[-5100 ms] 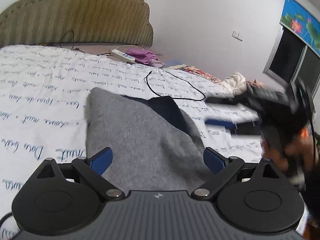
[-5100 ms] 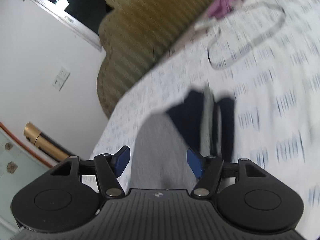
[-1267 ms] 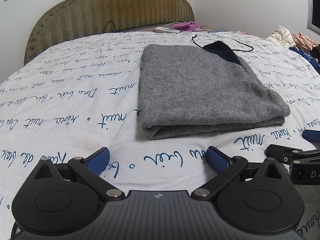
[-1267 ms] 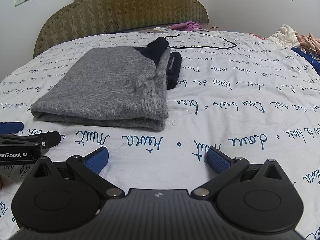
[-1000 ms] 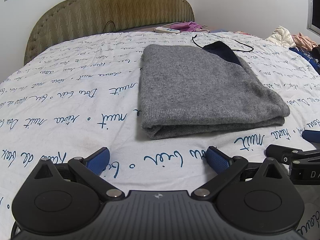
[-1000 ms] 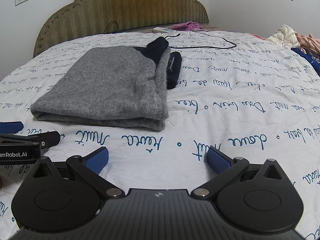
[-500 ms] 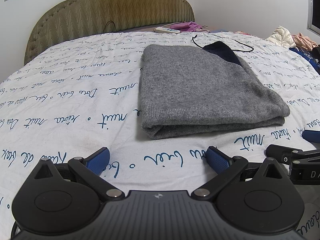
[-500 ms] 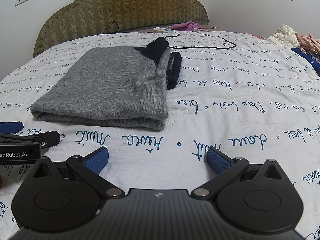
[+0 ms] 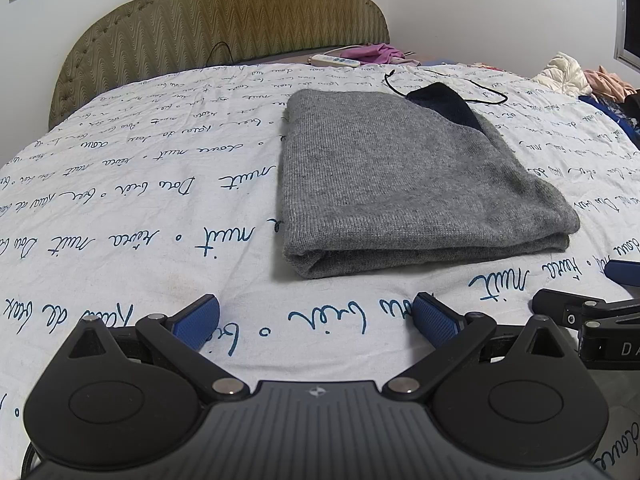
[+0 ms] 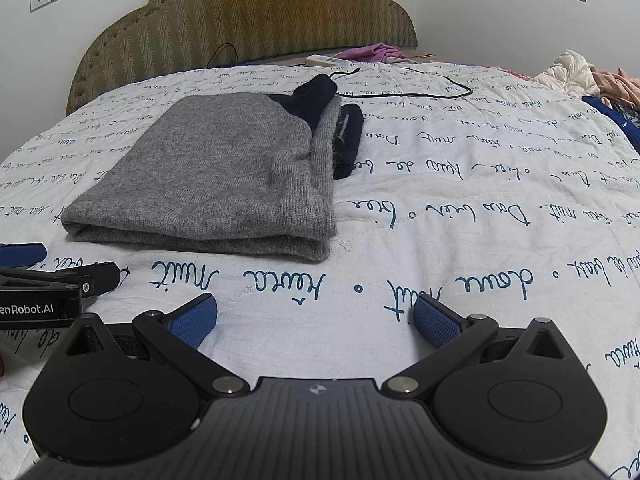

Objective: Fold small clothes

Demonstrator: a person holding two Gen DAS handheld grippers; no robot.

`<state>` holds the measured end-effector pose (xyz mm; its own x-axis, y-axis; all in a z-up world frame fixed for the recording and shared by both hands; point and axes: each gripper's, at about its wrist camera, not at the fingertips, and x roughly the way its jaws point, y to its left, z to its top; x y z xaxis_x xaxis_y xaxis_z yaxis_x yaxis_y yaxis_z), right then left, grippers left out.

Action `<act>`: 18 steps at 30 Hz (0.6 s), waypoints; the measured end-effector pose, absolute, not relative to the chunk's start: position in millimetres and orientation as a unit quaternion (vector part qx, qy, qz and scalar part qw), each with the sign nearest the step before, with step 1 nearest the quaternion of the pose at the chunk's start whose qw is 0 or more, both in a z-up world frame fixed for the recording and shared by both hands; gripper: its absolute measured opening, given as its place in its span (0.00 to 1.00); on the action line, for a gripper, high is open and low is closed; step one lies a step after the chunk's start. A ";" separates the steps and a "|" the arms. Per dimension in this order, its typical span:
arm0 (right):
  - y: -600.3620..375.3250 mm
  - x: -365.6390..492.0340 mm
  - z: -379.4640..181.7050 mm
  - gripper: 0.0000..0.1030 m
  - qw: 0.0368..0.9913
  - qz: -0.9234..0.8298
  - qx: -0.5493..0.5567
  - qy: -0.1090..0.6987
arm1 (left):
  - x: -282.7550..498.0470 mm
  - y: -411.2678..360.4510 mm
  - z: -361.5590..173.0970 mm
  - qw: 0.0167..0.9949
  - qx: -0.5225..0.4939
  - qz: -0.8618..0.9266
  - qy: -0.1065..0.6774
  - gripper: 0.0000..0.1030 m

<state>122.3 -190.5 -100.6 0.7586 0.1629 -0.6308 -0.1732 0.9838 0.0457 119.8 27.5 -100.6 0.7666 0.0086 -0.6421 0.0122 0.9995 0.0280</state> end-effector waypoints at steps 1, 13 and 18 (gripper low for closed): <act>-190.4 122.3 -100.6 0.99 0.938 0.090 -0.008 0.336 | 119.8 27.5 -100.6 0.940 0.015 -0.001 0.342 1.00; -189.7 122.7 -100.5 0.99 0.937 0.087 -0.014 0.338 | 119.1 25.3 -99.6 0.939 0.018 0.003 0.344 1.00; -189.5 123.3 -100.4 1.00 0.937 0.087 -0.015 0.338 | 118.2 25.0 -99.8 0.939 0.013 0.003 0.343 1.00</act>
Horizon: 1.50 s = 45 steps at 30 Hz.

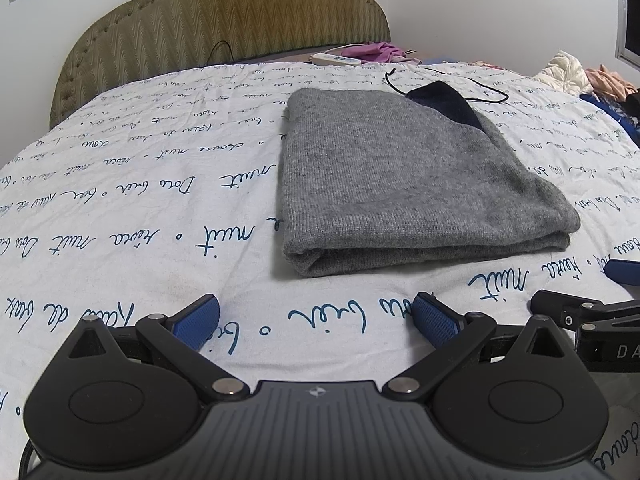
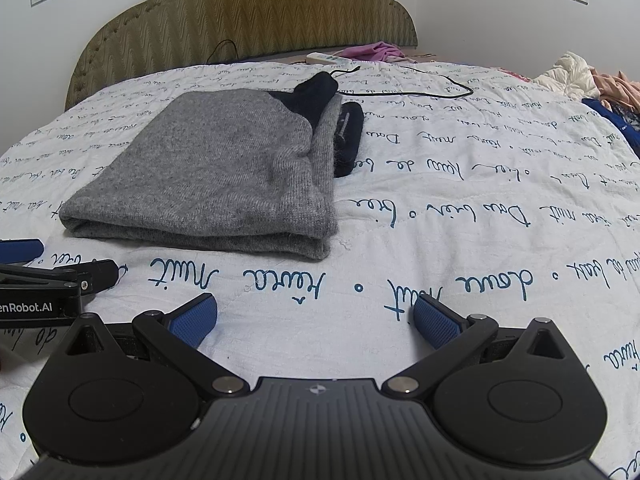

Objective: Fold small clothes

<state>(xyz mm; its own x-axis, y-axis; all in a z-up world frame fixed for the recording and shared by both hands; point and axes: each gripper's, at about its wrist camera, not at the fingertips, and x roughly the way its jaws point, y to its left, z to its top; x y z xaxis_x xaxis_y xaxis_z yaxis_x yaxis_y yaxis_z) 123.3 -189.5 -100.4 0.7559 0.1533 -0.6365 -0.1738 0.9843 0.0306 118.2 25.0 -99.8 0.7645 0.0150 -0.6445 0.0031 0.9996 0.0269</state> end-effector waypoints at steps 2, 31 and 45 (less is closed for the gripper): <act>-189.7 123.6 -100.4 1.00 0.937 0.087 -0.016 0.339 | 117.9 24.0 -99.7 0.939 0.015 0.005 0.343 1.00; -188.8 124.3 -101.5 1.00 0.937 0.087 -0.016 0.339 | 121.7 23.4 -100.0 0.937 0.013 0.003 0.349 1.00; -188.8 124.4 -101.4 1.00 0.937 0.087 -0.017 0.339 | 124.0 23.1 -97.1 0.931 0.000 0.011 0.364 1.00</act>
